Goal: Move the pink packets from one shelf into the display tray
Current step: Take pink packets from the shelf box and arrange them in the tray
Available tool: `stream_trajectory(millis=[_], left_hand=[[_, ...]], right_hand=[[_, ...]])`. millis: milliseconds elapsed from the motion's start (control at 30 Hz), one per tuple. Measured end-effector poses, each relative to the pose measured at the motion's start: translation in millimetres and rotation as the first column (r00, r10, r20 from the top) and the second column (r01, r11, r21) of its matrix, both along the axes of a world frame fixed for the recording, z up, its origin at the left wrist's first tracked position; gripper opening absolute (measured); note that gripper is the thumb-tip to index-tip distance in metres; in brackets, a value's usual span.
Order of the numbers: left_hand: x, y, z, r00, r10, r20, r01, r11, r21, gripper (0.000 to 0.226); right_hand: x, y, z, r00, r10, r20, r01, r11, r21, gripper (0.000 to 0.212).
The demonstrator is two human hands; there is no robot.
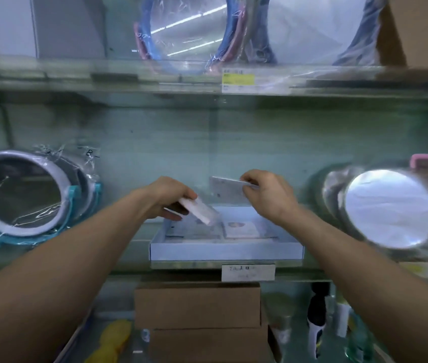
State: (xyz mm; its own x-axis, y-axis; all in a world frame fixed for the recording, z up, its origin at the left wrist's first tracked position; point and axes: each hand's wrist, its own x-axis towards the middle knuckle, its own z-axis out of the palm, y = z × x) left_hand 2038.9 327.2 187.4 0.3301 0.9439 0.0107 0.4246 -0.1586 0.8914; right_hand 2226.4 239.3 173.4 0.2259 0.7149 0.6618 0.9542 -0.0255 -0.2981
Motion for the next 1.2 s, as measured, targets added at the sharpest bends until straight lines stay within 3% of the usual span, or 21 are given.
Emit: stream_trajectory(millis=[133, 200, 300, 367, 467, 667, 900, 1067, 1133, 1200], left_hand=[[-1.7, 1.5, -2.5, 0.995, -0.054, 0.089, 0.069, 0.983, -0.168, 0.054], [-0.4, 0.2, -7.6, 0.991, -0.068, 0.113, 0.091, 0.973, -0.213, 0.048], [2.0, 2.2, -14.9, 0.976, -0.029, 0.216, 0.082, 0.967, -0.242, 0.018], [2.8, 5.0, -16.6, 0.962, -0.012, 0.274, 0.082, 0.966, -0.244, 0.010], [4.4, 8.0, -17.2, 0.963, -0.032, 0.266, 0.098, 0.966, -0.238, 0.009], [6.8, 11.0, -21.1, 0.965, -0.070, 0.254, 0.125, 0.970, -0.208, 0.007], [4.5, 15.8, -23.6, 0.965, -0.107, 0.239, 0.157, 0.967, -0.199, 0.008], [2.5, 15.9, -23.3, 0.967, -0.120, 0.226, 0.166, 0.967, -0.194, 0.005], [3.1, 15.0, -23.0, 0.966, -0.116, 0.230, 0.162, 0.967, -0.194, 0.005], [5.0, 14.4, -23.4, 0.961, -0.113, 0.252, 0.165, 0.967, -0.196, 0.004]], right_hand=[[-15.4, 9.5, -8.3, 0.981, 0.194, 0.029, -0.195, 0.978, 0.076, 0.018], [-18.3, 13.7, -12.8, 0.960, 0.276, 0.043, -0.279, 0.958, 0.072, 0.018], [-13.5, 18.0, -17.1, 0.966, 0.257, 0.006, -0.257, 0.966, -0.044, 0.032], [-8.7, 16.2, -17.4, 0.962, 0.207, -0.178, -0.233, 0.961, -0.146, 0.058], [-6.6, 10.4, -15.7, 0.849, 0.184, -0.495, -0.329, 0.917, -0.224, 0.081], [-3.4, 1.2, -13.0, 0.653, 0.170, -0.738, -0.452, 0.869, -0.200, 0.057], [-0.1, 9.3, -18.0, 0.660, 0.148, -0.737, -0.354, 0.926, -0.131, 0.077], [0.4, 13.9, -21.7, 0.666, 0.150, -0.731, -0.313, 0.945, -0.091, 0.073], [1.4, 12.8, -21.1, 0.810, 0.066, -0.583, -0.222, 0.954, -0.200, 0.074], [-1.0, 9.1, -17.7, 0.952, -0.010, -0.306, -0.092, 0.944, -0.317, 0.073]])
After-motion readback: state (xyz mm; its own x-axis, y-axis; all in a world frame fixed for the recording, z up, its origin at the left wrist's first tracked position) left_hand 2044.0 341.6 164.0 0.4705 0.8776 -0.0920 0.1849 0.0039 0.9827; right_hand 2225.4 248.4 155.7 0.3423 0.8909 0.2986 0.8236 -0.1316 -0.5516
